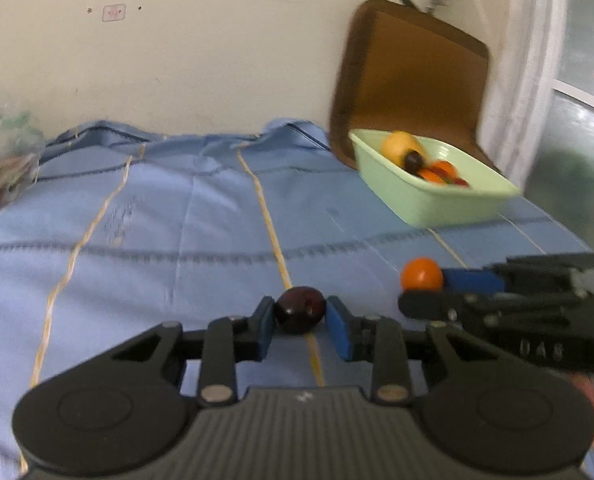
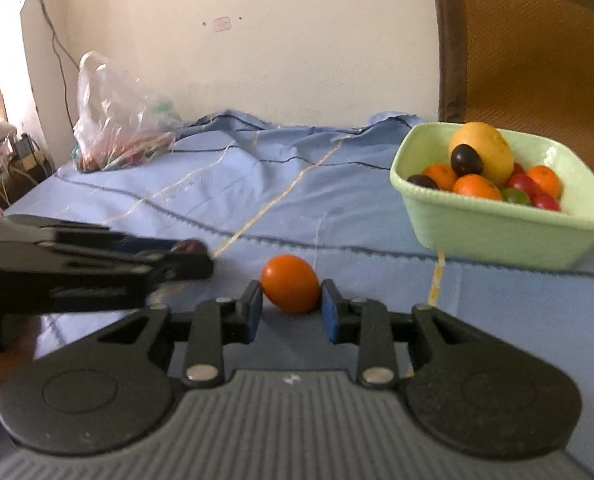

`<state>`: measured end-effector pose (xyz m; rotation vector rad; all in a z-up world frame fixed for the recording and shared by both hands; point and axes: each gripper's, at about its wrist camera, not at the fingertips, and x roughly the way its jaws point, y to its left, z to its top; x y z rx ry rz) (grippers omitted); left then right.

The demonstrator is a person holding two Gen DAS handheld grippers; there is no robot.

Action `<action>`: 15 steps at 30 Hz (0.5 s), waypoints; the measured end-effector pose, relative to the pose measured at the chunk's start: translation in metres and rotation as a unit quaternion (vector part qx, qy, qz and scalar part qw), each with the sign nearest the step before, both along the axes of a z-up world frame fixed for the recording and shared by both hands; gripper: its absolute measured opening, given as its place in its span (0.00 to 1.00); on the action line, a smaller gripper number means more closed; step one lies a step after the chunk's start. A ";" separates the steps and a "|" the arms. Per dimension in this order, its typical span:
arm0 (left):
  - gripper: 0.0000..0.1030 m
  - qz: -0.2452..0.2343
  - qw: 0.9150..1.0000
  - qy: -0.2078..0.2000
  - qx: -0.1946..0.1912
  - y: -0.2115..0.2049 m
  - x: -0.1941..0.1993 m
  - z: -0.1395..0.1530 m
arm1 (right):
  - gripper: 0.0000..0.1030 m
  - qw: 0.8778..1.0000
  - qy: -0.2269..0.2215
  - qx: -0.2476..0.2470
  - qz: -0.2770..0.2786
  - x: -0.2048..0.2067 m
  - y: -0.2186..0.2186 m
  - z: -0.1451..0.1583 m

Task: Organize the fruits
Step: 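Grasp an orange tomato with the right gripper while the left gripper grasps a dark plum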

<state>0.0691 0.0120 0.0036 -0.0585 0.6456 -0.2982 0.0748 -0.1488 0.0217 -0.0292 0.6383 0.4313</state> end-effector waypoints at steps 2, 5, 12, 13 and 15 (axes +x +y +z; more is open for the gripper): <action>0.28 0.001 1.000 -0.012 0.010 -0.002 -0.017 -0.001 | 0.33 1.000 0.004 0.012 -0.003 -0.017 -0.005 0.000; 0.28 -0.004 1.000 -0.018 -0.011 0.000 -0.032 0.000 | 0.33 1.000 0.000 0.017 -0.022 -0.043 -0.010 -0.001; 0.46 0.005 1.000 -0.016 -0.011 -0.003 -0.036 -0.002 | 0.49 0.999 -0.018 -0.012 -0.041 -0.075 -0.008 -0.003; 0.50 0.011 1.000 -0.017 -0.010 -0.002 -0.037 -0.002 | 0.52 0.999 -0.021 -0.015 -0.045 -0.075 -0.007 -0.002; 0.53 0.014 1.000 -0.020 -0.008 0.001 -0.041 -0.001 | 0.52 0.998 -0.022 -0.017 -0.048 -0.076 -0.007 -0.002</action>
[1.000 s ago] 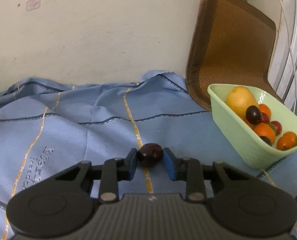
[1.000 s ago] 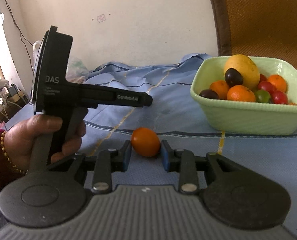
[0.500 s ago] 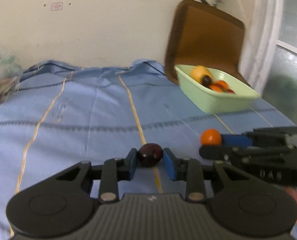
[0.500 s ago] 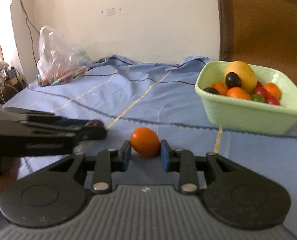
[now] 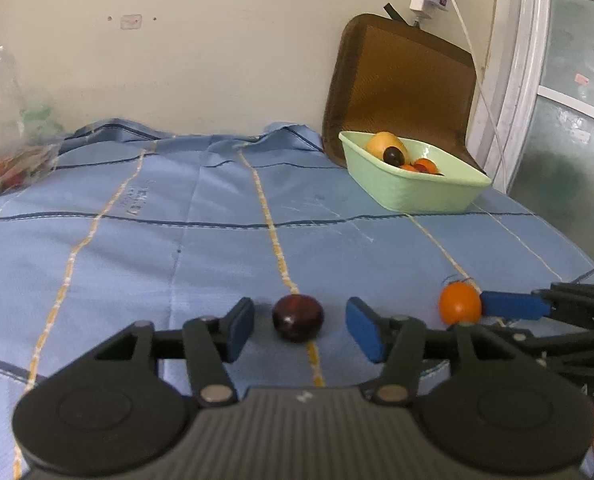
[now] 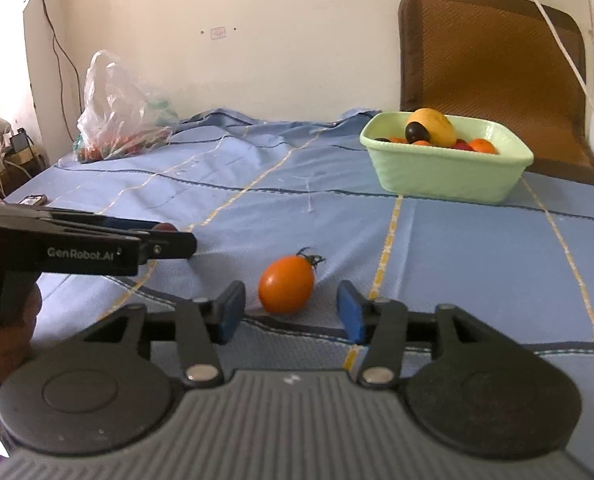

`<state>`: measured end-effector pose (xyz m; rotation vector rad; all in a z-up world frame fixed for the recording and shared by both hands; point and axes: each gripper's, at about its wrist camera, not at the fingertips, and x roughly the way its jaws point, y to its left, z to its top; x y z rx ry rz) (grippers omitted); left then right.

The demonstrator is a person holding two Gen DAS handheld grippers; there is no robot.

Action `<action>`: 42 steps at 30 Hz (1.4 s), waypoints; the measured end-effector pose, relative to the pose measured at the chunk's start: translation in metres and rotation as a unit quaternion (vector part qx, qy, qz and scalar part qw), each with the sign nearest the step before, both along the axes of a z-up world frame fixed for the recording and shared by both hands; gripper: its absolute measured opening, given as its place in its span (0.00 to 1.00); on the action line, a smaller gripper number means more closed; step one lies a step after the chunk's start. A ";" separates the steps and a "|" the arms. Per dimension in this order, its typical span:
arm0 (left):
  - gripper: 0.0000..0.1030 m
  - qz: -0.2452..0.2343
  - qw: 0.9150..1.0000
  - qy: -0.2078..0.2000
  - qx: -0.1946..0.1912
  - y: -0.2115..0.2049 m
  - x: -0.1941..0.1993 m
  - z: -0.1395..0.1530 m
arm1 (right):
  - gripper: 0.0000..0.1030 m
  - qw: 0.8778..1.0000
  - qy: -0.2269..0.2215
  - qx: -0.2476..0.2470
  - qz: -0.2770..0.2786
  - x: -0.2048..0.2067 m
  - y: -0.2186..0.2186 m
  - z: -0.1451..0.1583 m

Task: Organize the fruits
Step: 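Grasp an orange tomato with the right gripper while the left gripper grasps a dark plum, then carry the tomato and plum into the basket and open both grippers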

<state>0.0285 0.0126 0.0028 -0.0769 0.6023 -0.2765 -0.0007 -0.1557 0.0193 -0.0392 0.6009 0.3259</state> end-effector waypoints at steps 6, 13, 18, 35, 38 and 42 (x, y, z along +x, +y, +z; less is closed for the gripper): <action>0.54 0.002 1.000 -0.009 0.008 0.002 -0.006 0.004 | 0.53 1.000 0.000 -0.004 -0.002 -0.005 -0.002 -0.001; 0.30 -0.002 1.000 0.002 0.017 -0.004 0.003 -0.001 | 0.52 1.000 0.000 -0.007 -0.001 -0.004 0.001 -0.001; 0.27 -0.015 1.000 0.012 -0.007 -0.001 0.005 0.001 | 0.31 1.000 -0.005 -0.017 0.003 0.001 0.006 -0.002; 0.27 -0.093 0.992 -0.027 -0.084 -0.101 0.134 0.061 | 0.31 0.989 -0.117 -0.003 -0.087 0.054 -0.068 0.046; 0.27 -0.100 0.993 -0.020 -0.067 -0.123 0.159 0.056 | 0.31 0.988 -0.115 -0.012 -0.106 0.077 -0.083 0.042; 0.28 -0.092 0.995 -0.008 -0.035 -0.144 0.184 0.042 | 0.32 0.984 -0.113 -0.034 -0.135 0.105 -0.097 0.032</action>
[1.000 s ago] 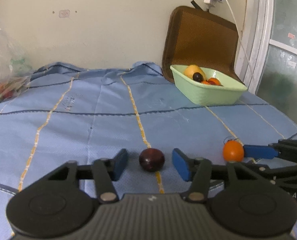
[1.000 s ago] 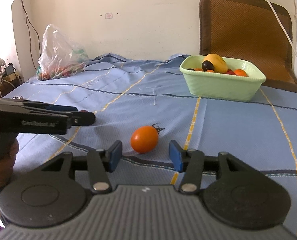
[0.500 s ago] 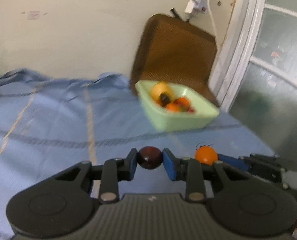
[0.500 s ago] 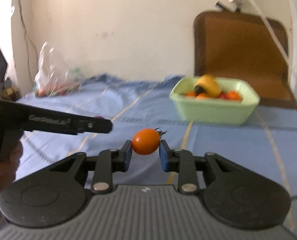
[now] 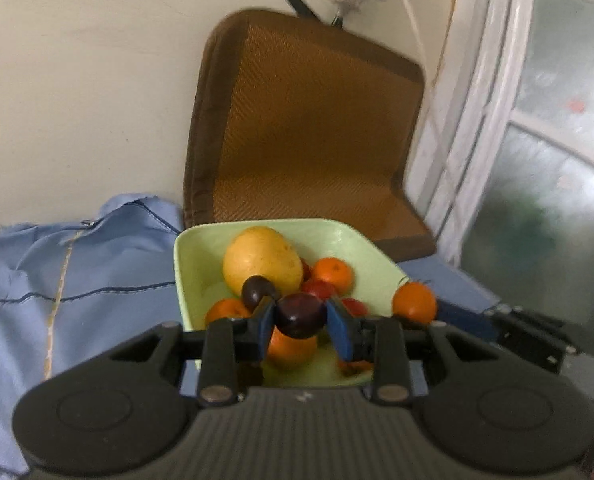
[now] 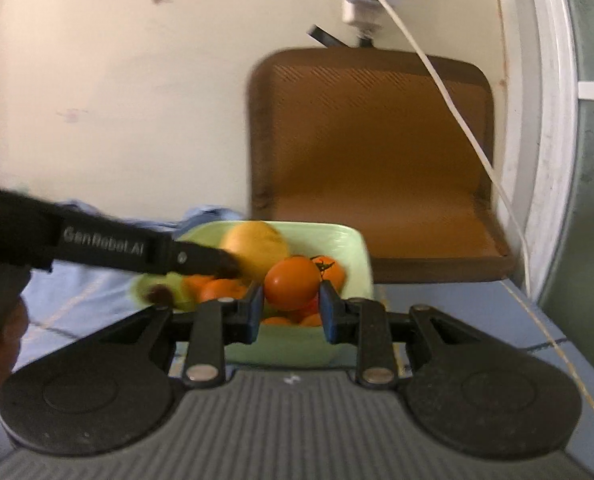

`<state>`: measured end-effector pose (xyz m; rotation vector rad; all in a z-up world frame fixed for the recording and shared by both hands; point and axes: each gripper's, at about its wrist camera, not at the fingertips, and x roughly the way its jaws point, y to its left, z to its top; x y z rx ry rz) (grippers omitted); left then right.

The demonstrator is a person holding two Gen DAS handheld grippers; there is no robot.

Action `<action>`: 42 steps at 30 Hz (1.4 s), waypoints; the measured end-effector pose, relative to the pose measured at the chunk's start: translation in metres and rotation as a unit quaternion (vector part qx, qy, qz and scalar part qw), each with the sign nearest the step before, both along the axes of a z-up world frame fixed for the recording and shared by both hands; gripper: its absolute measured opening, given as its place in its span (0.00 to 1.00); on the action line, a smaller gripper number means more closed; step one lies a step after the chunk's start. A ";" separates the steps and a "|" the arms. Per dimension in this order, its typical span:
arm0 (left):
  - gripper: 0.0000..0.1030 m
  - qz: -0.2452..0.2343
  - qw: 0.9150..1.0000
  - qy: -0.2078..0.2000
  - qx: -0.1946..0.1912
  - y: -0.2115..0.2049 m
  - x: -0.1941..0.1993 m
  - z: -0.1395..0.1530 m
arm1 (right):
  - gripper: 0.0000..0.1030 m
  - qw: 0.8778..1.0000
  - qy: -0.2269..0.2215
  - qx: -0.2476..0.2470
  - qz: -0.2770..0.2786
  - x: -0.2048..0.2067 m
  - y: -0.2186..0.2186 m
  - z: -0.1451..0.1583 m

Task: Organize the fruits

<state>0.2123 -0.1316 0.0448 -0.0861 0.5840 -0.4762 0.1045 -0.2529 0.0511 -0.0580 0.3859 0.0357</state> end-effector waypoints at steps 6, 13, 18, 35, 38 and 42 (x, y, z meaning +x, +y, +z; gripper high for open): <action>0.41 0.030 0.999 -0.008 -0.008 0.003 0.001 -0.003 | 0.47 0.999 -0.038 0.021 -0.009 0.001 -0.017 -0.004; 0.41 0.084 0.995 0.004 -0.046 0.050 -0.030 0.007 | 0.47 0.997 -0.061 0.027 -0.039 -0.006 -0.021 -0.001; 0.45 0.114 0.993 0.004 0.008 0.065 -0.069 0.005 | 0.47 0.994 -0.055 0.061 -0.065 -0.009 -0.026 0.000; 0.54 0.155 0.984 -0.015 0.089 0.073 -0.173 -0.034 | 0.47 0.992 0.028 0.111 -0.049 -0.115 0.047 -0.020; 0.56 0.175 0.982 -0.008 0.078 0.083 -0.176 -0.034 | 0.47 0.992 0.026 0.106 -0.062 -0.120 0.050 -0.022; 0.57 0.190 0.979 0.002 0.073 0.091 -0.175 -0.035 | 0.47 0.993 0.028 0.091 -0.064 -0.118 0.053 -0.024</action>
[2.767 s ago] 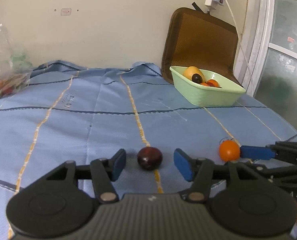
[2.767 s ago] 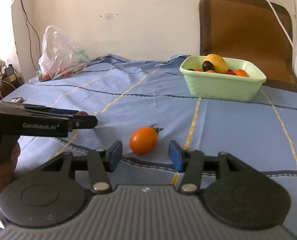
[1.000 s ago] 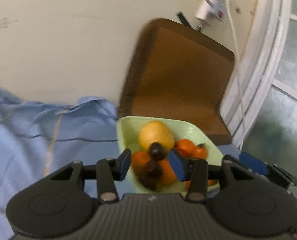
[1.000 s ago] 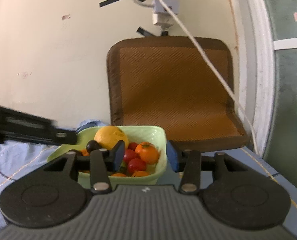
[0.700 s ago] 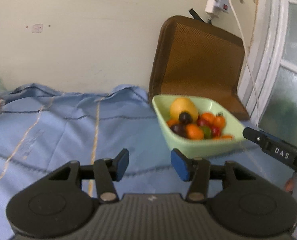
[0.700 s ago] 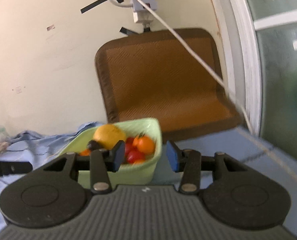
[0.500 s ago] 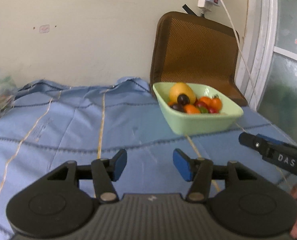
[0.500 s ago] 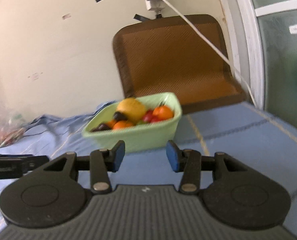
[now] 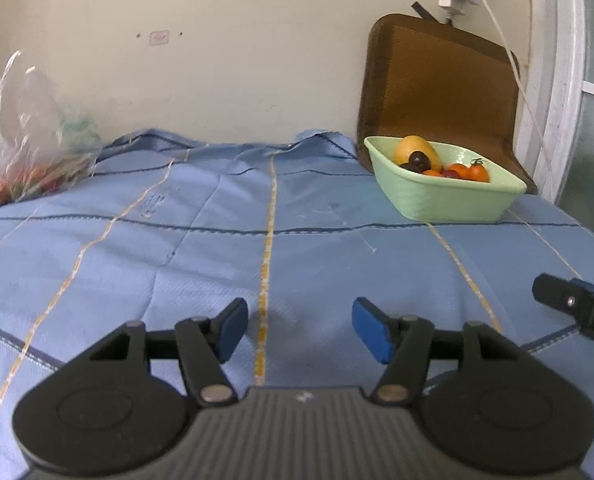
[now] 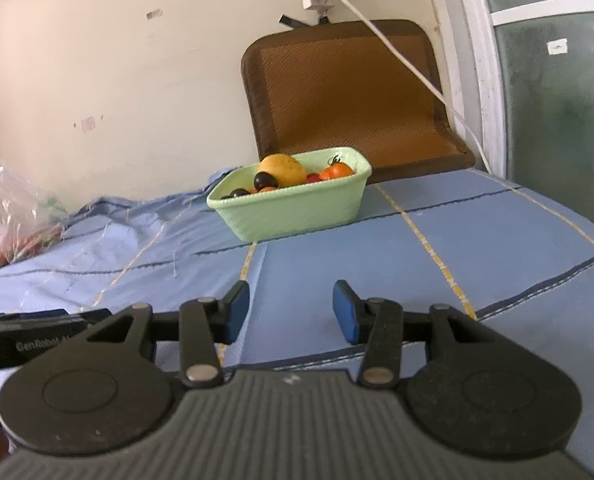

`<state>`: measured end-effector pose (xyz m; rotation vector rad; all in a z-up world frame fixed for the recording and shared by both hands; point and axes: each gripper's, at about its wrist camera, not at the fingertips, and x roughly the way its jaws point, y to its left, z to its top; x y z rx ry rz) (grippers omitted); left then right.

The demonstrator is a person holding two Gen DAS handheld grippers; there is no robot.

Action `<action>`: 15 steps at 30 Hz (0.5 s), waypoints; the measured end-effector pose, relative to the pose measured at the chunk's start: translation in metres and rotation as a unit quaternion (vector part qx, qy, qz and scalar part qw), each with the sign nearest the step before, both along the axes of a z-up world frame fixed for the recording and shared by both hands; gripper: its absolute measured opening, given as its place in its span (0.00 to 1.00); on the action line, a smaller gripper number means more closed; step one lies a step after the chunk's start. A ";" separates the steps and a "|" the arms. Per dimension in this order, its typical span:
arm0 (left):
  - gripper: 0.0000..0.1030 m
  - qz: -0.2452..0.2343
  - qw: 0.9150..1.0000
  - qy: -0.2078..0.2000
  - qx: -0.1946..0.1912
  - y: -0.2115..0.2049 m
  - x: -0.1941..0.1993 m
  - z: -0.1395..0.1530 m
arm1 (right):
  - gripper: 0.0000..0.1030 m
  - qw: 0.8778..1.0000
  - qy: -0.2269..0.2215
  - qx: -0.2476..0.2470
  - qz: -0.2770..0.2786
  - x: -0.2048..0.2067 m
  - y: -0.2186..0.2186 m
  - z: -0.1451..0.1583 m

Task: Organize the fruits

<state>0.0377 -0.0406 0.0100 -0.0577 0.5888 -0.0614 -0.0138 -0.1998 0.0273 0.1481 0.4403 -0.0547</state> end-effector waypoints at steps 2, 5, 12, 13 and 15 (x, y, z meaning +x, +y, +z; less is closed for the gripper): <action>0.58 0.001 1.000 -0.004 0.001 0.000 -0.001 0.000 | 0.47 1.000 0.006 -0.006 0.003 0.003 0.002 -0.001; 0.58 -0.002 1.000 -0.007 0.003 -0.001 -0.003 0.000 | 0.48 1.000 0.012 -0.009 0.006 0.003 0.002 -0.002; 0.59 0.002 1.000 -0.010 -0.005 0.002 -0.006 -0.001 | 0.53 1.000 0.017 0.008 0.002 0.004 -0.003 -0.003; 0.60 0.002 1.000 -0.010 -0.005 0.002 -0.006 -0.001 | 0.53 1.000 0.019 0.012 0.002 0.005 -0.004 -0.004; 0.61 0.000 1.000 -0.011 -0.003 0.001 -0.006 -0.001 | 0.53 1.000 0.022 0.017 0.001 0.006 -0.005 -0.004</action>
